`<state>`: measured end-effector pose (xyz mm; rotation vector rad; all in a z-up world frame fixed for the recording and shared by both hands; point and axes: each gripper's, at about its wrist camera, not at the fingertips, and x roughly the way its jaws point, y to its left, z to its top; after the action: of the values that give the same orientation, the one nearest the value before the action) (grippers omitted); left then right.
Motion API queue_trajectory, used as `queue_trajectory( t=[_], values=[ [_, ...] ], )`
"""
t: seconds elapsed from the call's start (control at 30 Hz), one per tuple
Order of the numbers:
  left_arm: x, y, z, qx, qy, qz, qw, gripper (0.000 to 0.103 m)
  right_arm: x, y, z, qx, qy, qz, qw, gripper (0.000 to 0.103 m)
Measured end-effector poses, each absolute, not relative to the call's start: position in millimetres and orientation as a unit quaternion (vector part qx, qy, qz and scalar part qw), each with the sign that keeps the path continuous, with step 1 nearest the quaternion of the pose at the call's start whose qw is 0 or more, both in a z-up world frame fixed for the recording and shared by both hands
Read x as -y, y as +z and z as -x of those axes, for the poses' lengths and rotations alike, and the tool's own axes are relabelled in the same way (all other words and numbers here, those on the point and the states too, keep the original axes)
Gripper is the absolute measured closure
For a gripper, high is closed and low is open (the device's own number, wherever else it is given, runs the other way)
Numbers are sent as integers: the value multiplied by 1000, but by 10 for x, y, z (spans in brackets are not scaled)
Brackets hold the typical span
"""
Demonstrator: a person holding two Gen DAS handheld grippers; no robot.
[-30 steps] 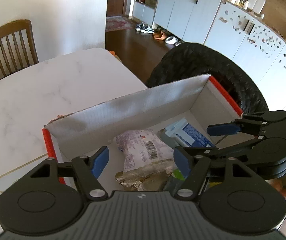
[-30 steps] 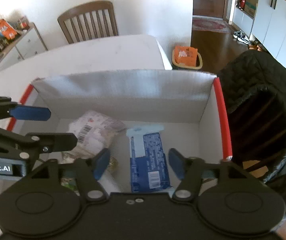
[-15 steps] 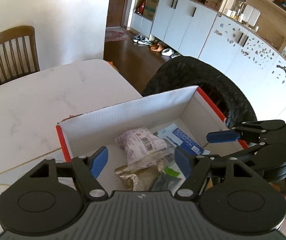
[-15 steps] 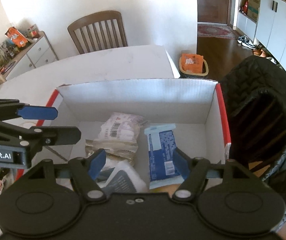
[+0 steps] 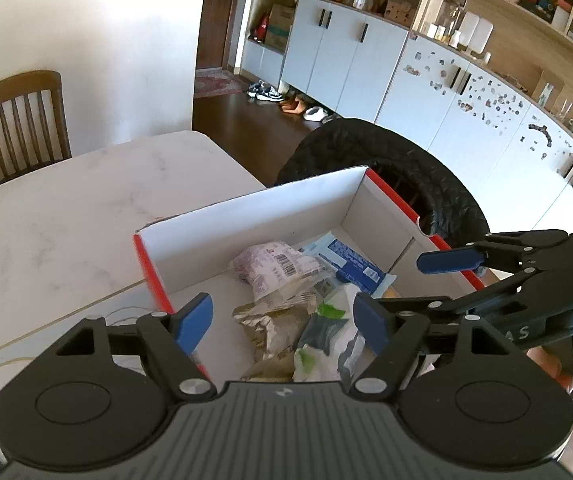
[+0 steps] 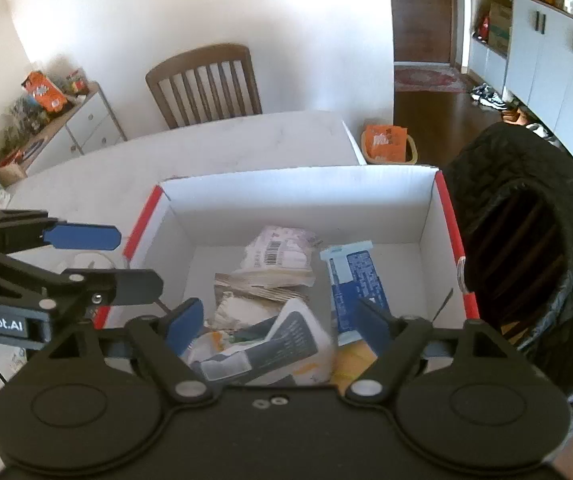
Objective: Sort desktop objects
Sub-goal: 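Withdraw both grippers from the box back toward the table mat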
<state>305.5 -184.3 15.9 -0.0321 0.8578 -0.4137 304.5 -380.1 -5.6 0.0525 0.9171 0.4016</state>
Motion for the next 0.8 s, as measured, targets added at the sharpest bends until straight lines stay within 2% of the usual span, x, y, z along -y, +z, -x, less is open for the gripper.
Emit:
queue_trajectory(
  t=[0.27,0.37,0.8],
  values=[
    [1515,221,-2830,-399,-192,18,896,19,3601,49,-2766,-415,192,-20,889,8],
    [1375,247,-2739,-391,-190,16,900,15,3490,76,-2645,-406,192,-16,893,8],
    [777,269,-2320,-390,-186,23,902,14,2832,173,-2108,-372,208,15,904,5]
  ],
)
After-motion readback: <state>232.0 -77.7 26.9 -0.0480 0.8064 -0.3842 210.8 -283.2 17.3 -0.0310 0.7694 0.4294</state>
